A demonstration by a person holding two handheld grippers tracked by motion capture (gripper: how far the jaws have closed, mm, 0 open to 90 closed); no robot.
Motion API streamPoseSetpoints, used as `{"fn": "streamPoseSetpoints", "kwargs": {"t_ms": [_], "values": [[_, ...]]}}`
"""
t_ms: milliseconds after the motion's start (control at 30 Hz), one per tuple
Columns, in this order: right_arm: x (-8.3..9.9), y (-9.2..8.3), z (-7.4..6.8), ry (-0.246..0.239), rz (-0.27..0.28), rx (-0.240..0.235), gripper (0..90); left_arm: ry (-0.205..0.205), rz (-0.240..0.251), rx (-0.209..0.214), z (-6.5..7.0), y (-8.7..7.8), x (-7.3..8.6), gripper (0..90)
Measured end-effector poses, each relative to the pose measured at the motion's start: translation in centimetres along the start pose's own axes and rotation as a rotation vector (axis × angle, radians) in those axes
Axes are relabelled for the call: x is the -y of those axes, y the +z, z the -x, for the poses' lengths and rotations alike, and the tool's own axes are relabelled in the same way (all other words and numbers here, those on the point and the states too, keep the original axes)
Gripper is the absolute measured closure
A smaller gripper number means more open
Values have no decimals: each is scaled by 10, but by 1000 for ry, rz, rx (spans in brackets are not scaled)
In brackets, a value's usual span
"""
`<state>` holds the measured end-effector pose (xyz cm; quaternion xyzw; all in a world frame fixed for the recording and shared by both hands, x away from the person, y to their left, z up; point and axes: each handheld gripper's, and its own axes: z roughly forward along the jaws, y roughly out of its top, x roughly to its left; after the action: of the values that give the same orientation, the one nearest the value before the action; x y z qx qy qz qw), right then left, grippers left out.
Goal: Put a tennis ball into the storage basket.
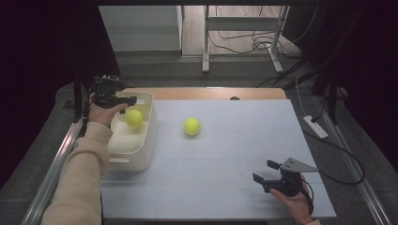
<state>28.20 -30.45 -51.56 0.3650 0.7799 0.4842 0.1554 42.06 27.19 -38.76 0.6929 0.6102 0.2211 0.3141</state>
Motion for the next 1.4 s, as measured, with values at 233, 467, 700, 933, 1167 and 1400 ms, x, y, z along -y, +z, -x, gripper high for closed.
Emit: {"fn": "streamPoseSetpoints", "kwargs": {"t_ms": [233,467,700,933,1167,1400], "values": [[0,-1,1,0,3,6,153,19,51,62,7,-13,6,139],[0,-1,0,-2,3,4,153,44,80,108,13,-23,13,144],[0,-1,0,-2,1,8,154,63,118,155,20,-35,21,149],[0,-1,0,1,4,10,155,93,147,218,28,-43,26,150],[0,-1,0,4,1,8,155,135,174,255,41,-49,31,149],[0,0,1,3,-2,10,155,166,186,280,53,-53,35,150]]}}
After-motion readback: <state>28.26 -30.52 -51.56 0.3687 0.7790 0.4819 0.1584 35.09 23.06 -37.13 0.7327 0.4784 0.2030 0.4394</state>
